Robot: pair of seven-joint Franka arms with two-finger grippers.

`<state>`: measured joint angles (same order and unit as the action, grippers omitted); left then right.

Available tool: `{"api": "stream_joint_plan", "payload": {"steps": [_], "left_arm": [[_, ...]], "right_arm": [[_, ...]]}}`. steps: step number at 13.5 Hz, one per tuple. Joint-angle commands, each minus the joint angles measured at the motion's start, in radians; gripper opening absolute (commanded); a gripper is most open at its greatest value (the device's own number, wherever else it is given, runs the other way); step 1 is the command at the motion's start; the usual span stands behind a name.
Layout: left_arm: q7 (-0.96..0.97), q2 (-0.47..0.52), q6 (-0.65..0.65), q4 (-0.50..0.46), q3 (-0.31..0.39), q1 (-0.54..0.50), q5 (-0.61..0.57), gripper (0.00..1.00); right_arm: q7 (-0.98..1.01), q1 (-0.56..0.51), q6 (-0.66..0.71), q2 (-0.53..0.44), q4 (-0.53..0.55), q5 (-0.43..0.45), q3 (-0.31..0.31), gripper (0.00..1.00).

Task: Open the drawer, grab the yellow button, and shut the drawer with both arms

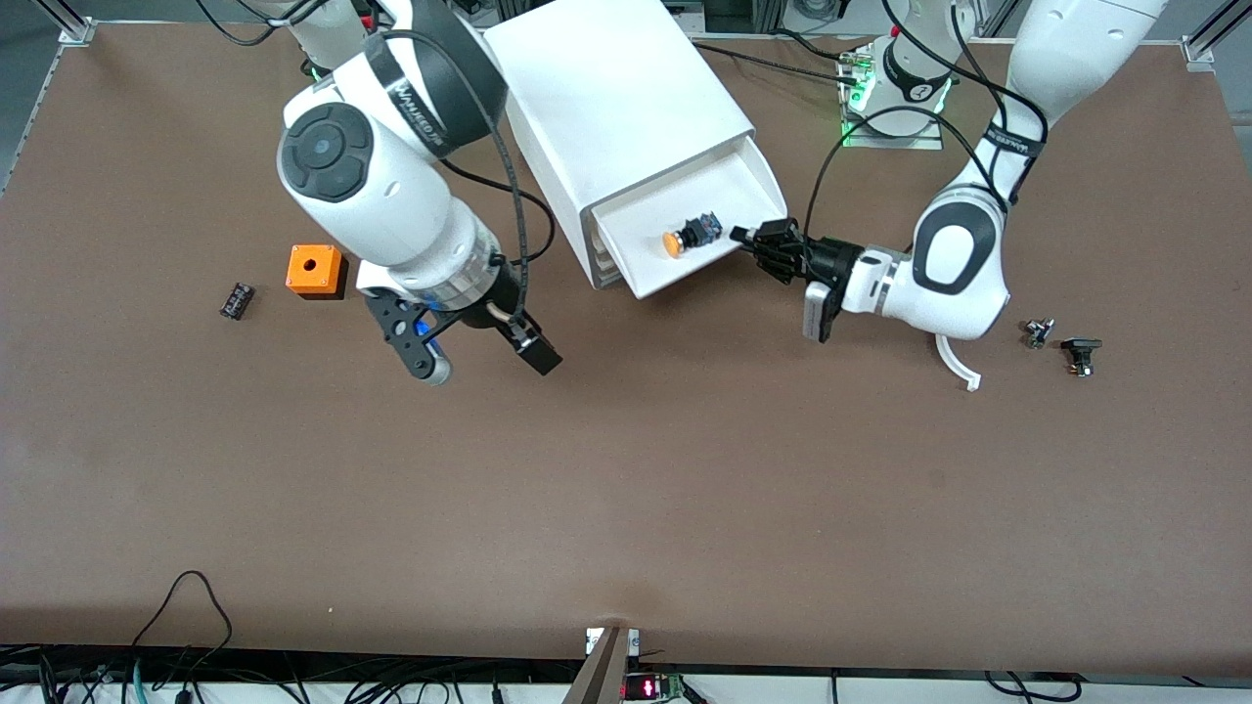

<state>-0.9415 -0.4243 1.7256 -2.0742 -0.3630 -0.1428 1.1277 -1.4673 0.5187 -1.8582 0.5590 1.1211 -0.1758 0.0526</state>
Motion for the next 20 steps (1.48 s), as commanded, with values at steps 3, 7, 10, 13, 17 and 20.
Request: {"api": "stream_joint_plan", "payload": {"steps": [3, 7, 10, 13, 17, 20], "left_arm": [[0.079, -0.082, -0.053, 0.131, -0.002, -0.047, -0.097, 0.01], [0.127, -0.074, -0.089, 0.152, -0.002, -0.067, -0.098, 1.0], [0.252, -0.071, -0.187, 0.215, 0.007, -0.083, -0.104, 1.0], [0.45, -0.071, -0.3, 0.36, 0.004, -0.106, -0.245, 1.0], [0.758, -0.067, -0.458, 0.54, 0.004, -0.115, -0.336, 1.0], [0.95, -0.067, -0.514, 0.666, 0.002, -0.115, -0.439, 1.0]], "right_arm": [[-0.174, 0.052, -0.102, 0.058, -0.04, -0.051, 0.044, 1.0], [-0.281, 0.15, -0.164, 0.11, -0.04, -0.048, 0.038, 1.0], [-0.301, 0.202, -0.151, 0.125, -0.04, -0.047, 0.032, 1.0], [-0.324, 0.25, -0.151, 0.156, -0.04, -0.033, 0.03, 1.0], [-0.363, 0.296, -0.153, 0.194, -0.04, -0.028, 0.027, 1.0], [-0.38, 0.303, -0.161, 0.222, -0.059, -0.028, 0.029, 1.0]]}}
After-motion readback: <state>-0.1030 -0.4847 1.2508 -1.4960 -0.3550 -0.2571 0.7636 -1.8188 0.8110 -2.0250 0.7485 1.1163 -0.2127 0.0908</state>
